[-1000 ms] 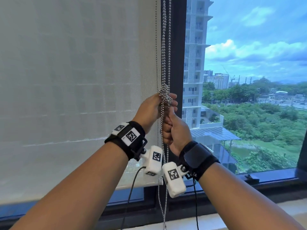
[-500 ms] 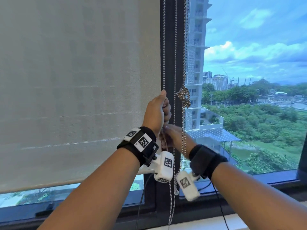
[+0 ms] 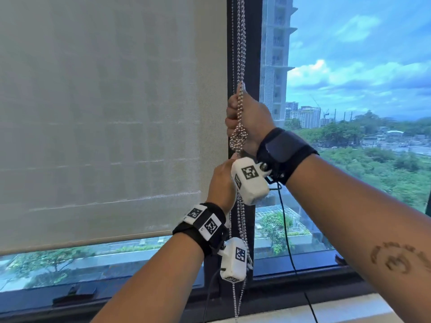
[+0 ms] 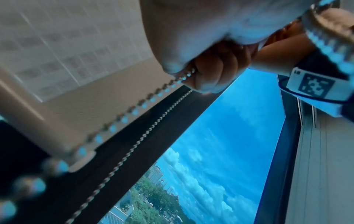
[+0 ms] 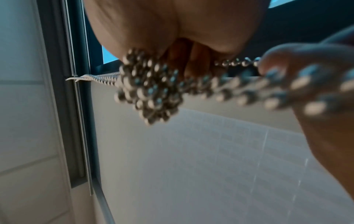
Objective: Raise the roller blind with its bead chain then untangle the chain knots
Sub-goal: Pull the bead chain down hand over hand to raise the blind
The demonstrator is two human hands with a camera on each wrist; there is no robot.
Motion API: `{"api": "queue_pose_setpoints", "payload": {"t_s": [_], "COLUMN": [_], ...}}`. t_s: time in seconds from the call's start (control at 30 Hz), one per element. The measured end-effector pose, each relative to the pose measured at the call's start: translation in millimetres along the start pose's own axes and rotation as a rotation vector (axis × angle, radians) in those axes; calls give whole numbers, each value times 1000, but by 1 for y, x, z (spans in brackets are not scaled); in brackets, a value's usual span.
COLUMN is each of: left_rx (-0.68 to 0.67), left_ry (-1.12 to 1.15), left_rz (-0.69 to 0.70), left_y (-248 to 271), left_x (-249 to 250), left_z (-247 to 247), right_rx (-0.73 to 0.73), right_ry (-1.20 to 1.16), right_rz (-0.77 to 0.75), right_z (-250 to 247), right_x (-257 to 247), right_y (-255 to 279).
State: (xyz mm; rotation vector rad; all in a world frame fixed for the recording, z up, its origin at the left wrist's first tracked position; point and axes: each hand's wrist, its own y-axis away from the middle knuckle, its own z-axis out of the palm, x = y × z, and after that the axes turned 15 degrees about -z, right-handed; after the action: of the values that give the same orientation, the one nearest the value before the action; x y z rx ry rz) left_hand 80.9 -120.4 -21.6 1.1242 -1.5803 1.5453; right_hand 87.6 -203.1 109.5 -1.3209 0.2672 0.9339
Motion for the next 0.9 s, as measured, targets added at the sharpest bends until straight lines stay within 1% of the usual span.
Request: {"api": "queue_pose_setpoints", "payload": {"t_s": [0.1, 0.2, 0.33, 0.37, 0.47, 0.53, 0.6, 0.7, 0.77, 0.83, 0.9], "left_rx": [-34, -109, -143, -147, -103, -86, -115, -235, -278, -286, -253], "left_ry": [-51, 24, 150, 147, 58, 33, 25, 89, 127, 174, 224], "left_rz": [-42, -78, -131, -124, -51, -26, -11, -15, -24, -29, -38], "left_y": [3, 9, -2, -7, -17, -19, -21, -24, -26, -27, -27], "left_x": [-5, 4, 15, 19, 33, 48, 64, 81, 92, 101, 104], "left_z": [-8, -21, -37, -40, -45, -46, -44, -40, -38, -35, -31], "right_rx": [13, -13, -12, -6, -2, 30, 66, 84, 87, 52, 20], "right_ry": [24, -59, -122, -128, -123, -88, -44, 11, 16, -15, -50], "right_rz": [-9, -2, 11, 17, 25, 48, 88, 147, 157, 140, 142], "right_z": [0, -1, -2, -2, -3, -4, -6, -10, -13, -15, -15], "right_x": [6, 6, 14, 17, 27, 35, 42, 54, 61, 66, 68], "right_y": [13, 28, 42, 46, 58, 67, 75, 83, 89, 94, 97]}}
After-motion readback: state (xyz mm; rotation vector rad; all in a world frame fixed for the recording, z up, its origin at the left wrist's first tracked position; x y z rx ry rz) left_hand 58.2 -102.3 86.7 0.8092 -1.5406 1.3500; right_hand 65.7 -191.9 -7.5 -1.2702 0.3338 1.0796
